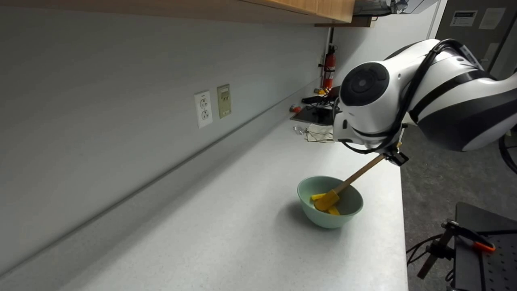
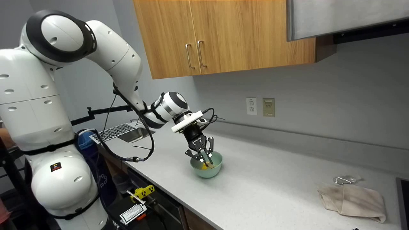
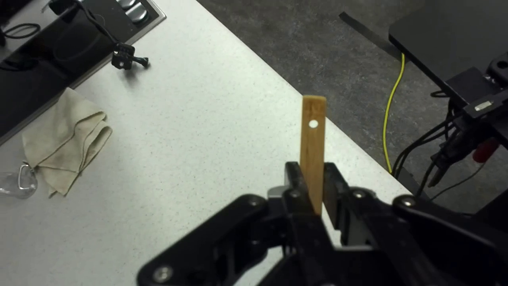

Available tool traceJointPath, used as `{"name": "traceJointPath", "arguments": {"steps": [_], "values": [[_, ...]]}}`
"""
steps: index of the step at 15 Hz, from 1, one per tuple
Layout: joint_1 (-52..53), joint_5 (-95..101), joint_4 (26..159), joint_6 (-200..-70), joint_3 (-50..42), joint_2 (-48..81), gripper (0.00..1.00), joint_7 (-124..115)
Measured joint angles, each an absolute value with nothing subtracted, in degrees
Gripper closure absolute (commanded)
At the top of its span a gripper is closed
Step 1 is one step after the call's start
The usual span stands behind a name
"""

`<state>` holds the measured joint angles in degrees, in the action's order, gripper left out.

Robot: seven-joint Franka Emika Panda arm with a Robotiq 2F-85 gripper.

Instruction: Stir the objects in the bowl

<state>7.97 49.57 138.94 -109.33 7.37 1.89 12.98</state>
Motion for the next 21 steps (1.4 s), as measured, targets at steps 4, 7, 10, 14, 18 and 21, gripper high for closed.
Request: {"name": "traceJointPath", "arguments": {"steps": [4, 7, 10, 14, 18, 21], "values": [[8.1, 50.08, 138.59, -106.11, 8.0, 1.91, 0.96, 13.03], [7.99, 48.01, 138.6, -108.57, 7.84, 2.16, 0.96, 13.05], [7.51, 43.24, 139.07, -115.27, 7.28, 2.45, 0.96, 13.24], [6.96, 40.39, 139.89, -121.18, 6.49, 2.48, 0.96, 13.43], [6.95, 41.29, 139.9, -121.56, 6.33, 2.47, 0.96, 13.21], [6.95, 44.28, 139.88, -121.19, 6.33, 2.47, 0.96, 12.91]]}}
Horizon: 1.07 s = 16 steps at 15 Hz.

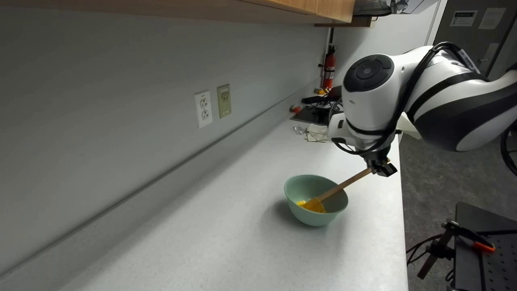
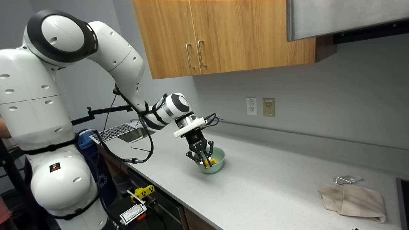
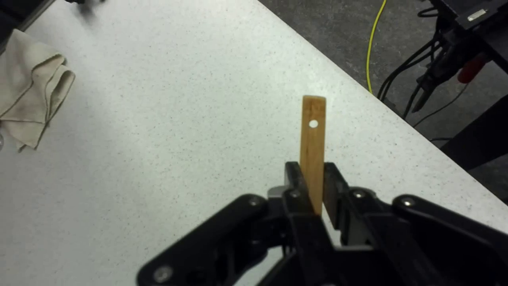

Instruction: Stir the objects in the bowl

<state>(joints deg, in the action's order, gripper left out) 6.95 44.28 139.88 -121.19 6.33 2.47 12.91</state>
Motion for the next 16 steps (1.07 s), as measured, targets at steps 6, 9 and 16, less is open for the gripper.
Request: {"name": "traceJointPath", "arguments": {"steps": [6, 9, 16], "values": [[6.99, 51.02, 139.54, -117.01, 6.72, 2.39, 0.96, 12.32], [6.99, 51.01, 139.54, -117.05, 6.74, 2.39, 0.96, 12.32], [6.76, 43.69, 140.44, -124.42, 6.22, 2.62, 0.96, 13.27]]}}
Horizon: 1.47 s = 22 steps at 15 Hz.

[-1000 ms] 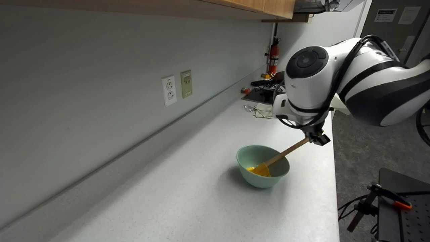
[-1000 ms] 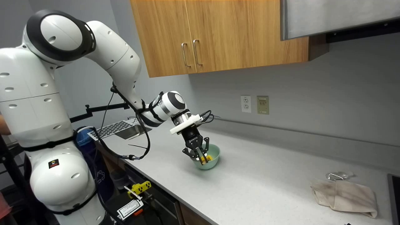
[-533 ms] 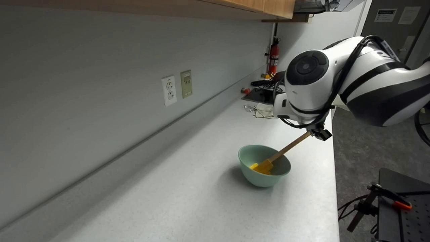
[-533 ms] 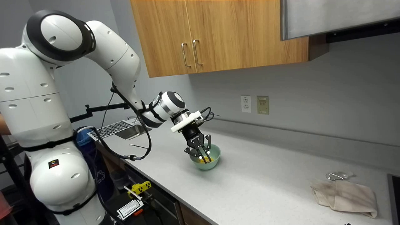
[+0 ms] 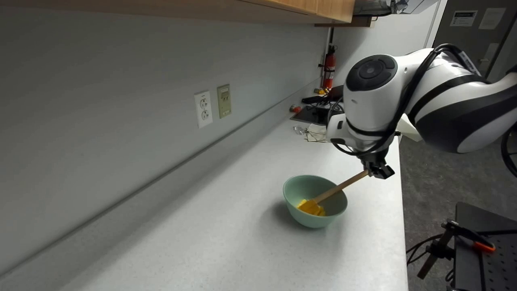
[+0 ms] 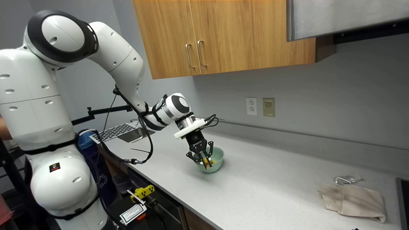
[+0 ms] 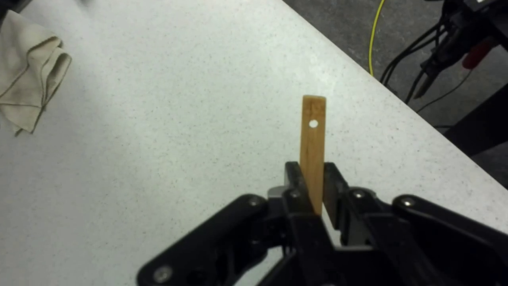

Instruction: Stir the objects in the bowl

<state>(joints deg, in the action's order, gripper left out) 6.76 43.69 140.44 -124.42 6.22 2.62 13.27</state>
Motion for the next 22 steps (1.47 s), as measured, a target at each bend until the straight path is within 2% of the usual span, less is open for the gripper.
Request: {"name": "traceJointPath", "arguments": {"steps": [6, 14, 22], "values": [[6.61, 43.63, 140.56, -124.15, 6.17, 2.58, 0.96, 13.4], [7.04, 52.82, 139.15, -113.89, 7.2, 2.39, 0.96, 12.67], [6.96, 49.7, 139.5, -117.88, 7.02, 2.62, 0.96, 12.75]]}}
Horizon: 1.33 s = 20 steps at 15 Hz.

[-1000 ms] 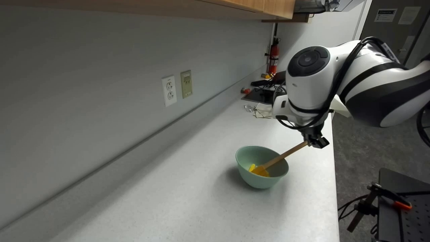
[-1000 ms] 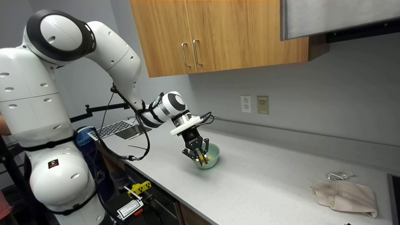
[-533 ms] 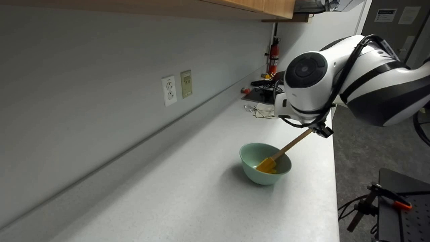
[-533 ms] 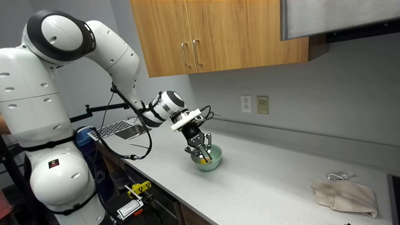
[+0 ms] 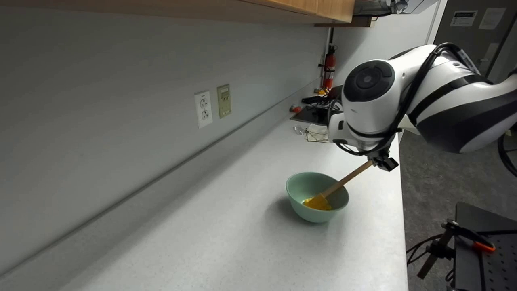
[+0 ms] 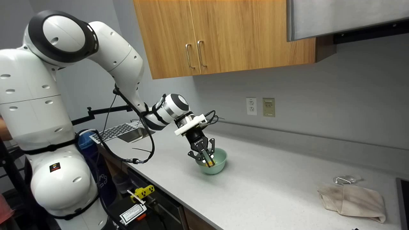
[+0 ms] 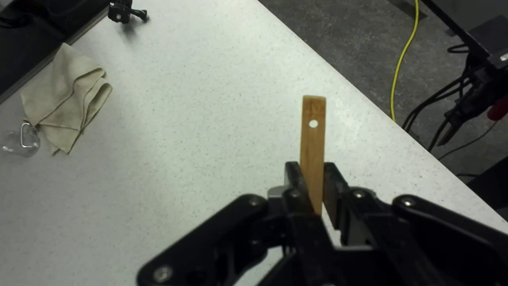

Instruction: Stir the objects in the bowl

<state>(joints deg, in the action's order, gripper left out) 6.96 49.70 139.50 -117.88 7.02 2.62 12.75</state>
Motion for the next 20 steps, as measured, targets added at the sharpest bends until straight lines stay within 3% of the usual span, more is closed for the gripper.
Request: {"name": "traceJointPath", "arguments": {"steps": [1, 2, 3, 8, 11, 20], "values": [[6.93, 48.78, 139.61, -118.71, 6.95, 2.64, 0.96, 12.76], [6.88, 47.84, 139.75, -119.57, 6.9, 2.64, 0.58, 12.79], [6.82, 46.92, 139.86, -120.32, 6.82, 2.64, 0.57, 12.8], [6.67, 42.5, 140.18, -122.47, 6.53, 2.69, 0.19, 12.83], [6.6, 40.24, 140.65, -123.97, 6.36, 2.7, 0.01, 12.83], [6.35, 34.78, 141.77, -128.82, 5.99, 2.7, 0.0, 12.48]]}}
